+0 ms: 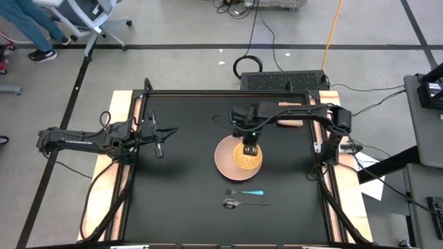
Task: Set table place
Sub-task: Put the yellow bowl on the brown plate
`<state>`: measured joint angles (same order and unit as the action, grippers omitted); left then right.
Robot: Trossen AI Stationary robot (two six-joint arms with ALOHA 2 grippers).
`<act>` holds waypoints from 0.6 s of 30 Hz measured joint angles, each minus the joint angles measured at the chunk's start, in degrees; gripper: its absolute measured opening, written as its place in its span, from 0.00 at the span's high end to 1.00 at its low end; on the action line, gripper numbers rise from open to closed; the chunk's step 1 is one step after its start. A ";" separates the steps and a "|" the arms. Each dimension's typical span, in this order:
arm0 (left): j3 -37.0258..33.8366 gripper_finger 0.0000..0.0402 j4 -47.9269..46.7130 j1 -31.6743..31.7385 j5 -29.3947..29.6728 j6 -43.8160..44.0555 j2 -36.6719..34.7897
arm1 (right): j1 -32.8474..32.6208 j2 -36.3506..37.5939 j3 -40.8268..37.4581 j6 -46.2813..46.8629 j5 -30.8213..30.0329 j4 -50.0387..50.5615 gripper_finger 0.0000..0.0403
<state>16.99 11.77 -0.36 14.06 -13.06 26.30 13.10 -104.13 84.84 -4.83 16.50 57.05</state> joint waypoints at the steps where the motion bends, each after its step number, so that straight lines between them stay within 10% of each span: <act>1: 0.00 0.94 0.00 0.02 0.00 0.02 0.00 | 0.32 -0.20 0.00 -0.24 0.34 -0.60 0.96; 18: 0.00 0.94 -0.01 0.02 1.64 -1.64 0.00 | 1.49 -0.82 -0.02 -3.68 3.70 -5.69 0.96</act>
<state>16.99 11.76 -0.34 15.70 -14.70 26.30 14.59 -104.95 84.82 -8.51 20.20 51.36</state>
